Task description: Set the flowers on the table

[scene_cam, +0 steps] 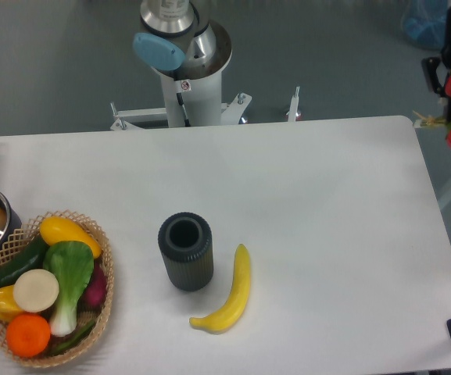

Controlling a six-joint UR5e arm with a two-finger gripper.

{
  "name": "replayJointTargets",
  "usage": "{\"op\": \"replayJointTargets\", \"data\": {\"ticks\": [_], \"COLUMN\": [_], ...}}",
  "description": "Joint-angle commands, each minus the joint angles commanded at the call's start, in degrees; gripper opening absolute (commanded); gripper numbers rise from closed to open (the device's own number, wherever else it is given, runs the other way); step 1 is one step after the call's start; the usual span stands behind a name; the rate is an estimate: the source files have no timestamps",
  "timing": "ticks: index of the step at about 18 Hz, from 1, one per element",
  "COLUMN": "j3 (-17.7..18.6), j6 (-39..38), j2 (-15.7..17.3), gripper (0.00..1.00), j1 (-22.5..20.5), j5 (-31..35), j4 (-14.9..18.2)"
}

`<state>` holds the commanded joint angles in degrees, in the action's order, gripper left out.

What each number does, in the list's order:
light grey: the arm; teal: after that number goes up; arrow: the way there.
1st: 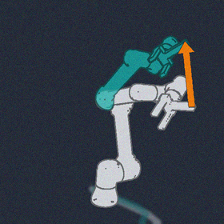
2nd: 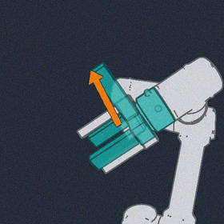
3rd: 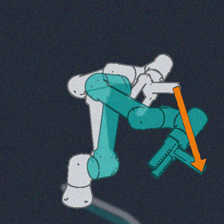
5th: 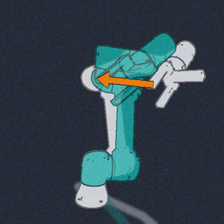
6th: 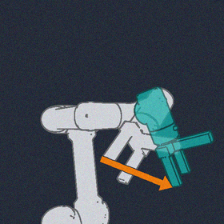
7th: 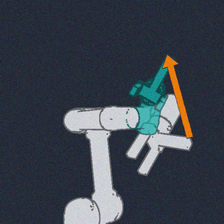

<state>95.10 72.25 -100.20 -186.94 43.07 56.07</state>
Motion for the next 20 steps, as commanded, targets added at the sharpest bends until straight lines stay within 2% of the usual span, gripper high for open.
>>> {"op": "replayJointTargets", "data": {"ticks": [8, 10, 13, 15, 20], "j3": [-0.8, -0.8, -0.9, -1.5, -1.9], "j6": [-1.8, -3.4, -5.9, -6.6, -13.6], "j2": [-0.1, 0.5, 0.8, 0.7, -0.2], "gripper": [0.48, 0.48, 0.52, 0.48, 0.45], "j1": [0.4, 0.7, 4.6, 7.5, 12.2], "j5": [0.4, 4.9, 14.4, 21.1, 25.0], "j4": [0.1, 0.1, -0.2, -0.2, -0.7]}}
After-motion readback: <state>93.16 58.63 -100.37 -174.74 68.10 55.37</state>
